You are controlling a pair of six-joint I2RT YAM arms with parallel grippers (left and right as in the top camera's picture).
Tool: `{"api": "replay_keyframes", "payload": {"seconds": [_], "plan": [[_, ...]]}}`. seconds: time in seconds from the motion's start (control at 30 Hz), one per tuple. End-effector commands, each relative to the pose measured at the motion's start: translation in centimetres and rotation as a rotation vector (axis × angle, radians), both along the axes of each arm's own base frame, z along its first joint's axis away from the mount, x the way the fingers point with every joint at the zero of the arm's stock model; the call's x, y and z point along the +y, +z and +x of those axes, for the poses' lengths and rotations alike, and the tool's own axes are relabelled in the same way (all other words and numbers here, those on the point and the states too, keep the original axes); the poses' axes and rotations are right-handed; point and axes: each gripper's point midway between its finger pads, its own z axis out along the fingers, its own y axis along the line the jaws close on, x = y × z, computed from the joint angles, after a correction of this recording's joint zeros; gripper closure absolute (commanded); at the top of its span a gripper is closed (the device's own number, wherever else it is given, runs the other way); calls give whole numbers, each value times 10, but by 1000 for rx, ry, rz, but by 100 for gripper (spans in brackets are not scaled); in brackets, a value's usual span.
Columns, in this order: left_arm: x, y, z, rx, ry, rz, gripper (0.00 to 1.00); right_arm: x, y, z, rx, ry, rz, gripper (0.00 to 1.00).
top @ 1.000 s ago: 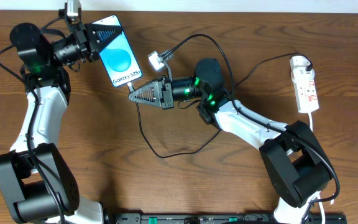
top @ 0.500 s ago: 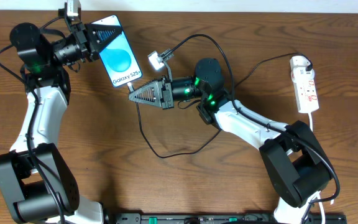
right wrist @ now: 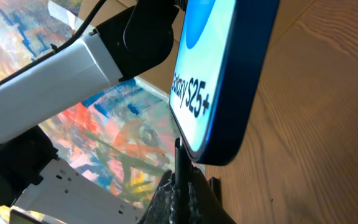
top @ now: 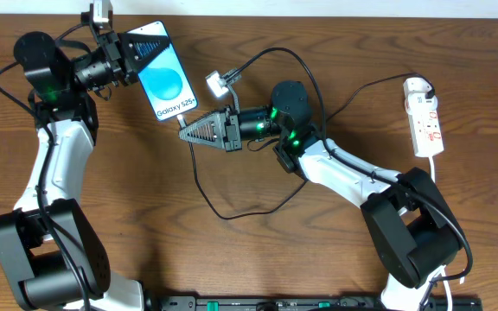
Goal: Plug charger to phone and switch on socket
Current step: 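Align the plug under the phone port and push it upward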
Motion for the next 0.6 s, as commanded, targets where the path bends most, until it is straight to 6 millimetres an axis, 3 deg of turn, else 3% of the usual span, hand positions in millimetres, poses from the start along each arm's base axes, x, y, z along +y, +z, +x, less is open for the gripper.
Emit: {"api": "replay_keyframes", "payload": {"seconds": [0.0, 0.57], "plan": [[-5, 17, -12, -57, -45, 19, 93, -3, 2, 12, 26, -44, 3, 99], [-5, 17, -12, -57, -45, 19, 93, -4, 2, 17, 97, -61, -6, 99]]}}
